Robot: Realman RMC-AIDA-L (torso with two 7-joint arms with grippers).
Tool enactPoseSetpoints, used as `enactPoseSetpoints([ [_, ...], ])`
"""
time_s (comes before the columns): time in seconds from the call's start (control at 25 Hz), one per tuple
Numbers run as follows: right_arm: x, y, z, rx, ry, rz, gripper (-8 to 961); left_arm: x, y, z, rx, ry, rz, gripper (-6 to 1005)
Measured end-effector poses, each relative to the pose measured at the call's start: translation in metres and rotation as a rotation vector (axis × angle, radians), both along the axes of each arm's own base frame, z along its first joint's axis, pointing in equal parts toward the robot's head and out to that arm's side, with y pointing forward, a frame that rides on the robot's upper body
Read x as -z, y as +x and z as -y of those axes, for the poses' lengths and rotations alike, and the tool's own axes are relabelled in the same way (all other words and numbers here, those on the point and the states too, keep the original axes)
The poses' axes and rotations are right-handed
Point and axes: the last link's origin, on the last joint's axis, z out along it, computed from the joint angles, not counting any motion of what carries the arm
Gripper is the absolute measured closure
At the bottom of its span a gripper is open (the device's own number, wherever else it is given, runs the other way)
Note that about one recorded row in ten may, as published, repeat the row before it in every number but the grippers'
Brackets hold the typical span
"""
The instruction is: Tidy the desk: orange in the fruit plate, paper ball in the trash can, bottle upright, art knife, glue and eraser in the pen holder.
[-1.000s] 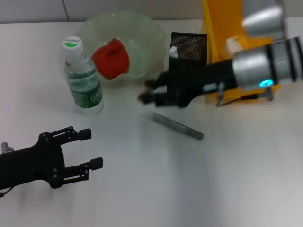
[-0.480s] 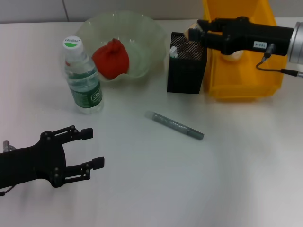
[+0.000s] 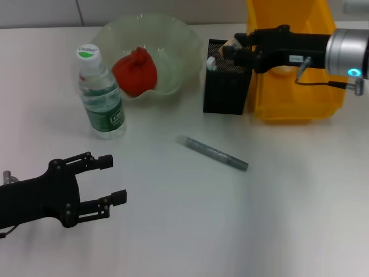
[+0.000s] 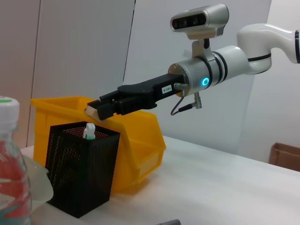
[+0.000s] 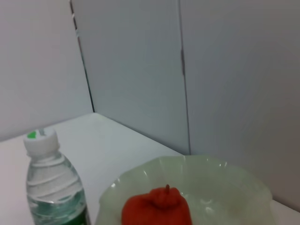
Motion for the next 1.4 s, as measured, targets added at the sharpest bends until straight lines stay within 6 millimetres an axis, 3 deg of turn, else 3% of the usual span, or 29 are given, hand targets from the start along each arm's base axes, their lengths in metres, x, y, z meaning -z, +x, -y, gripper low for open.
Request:
enactPoseSetpoints([
  [0.48, -0.001, -0.002, -0.002, -0.002, 0.021, 0.002, 358, -0.001, 0.0, 0.0, -0.001, 0.001, 0.0, 219],
  [0.8, -0.008, -0.034, 0.032, -0.185, -0.204, -0.088, 295, -0.001, 0.0, 0.0, -0.004, -0.001, 0.001, 219],
  [1.0, 0.0, -0.045, 0.038, -0.165, -0.368, 0.069, 297, 0.0, 0.0, 0.0, -0.009, -0.008, 0.003, 219],
  [1.4, 0.043, -0.062, 0.018, 0.005, -0.467, 0.43, 301, 0.0, 0.001, 0.0, -0.005, -0.014, 0.004, 219],
])
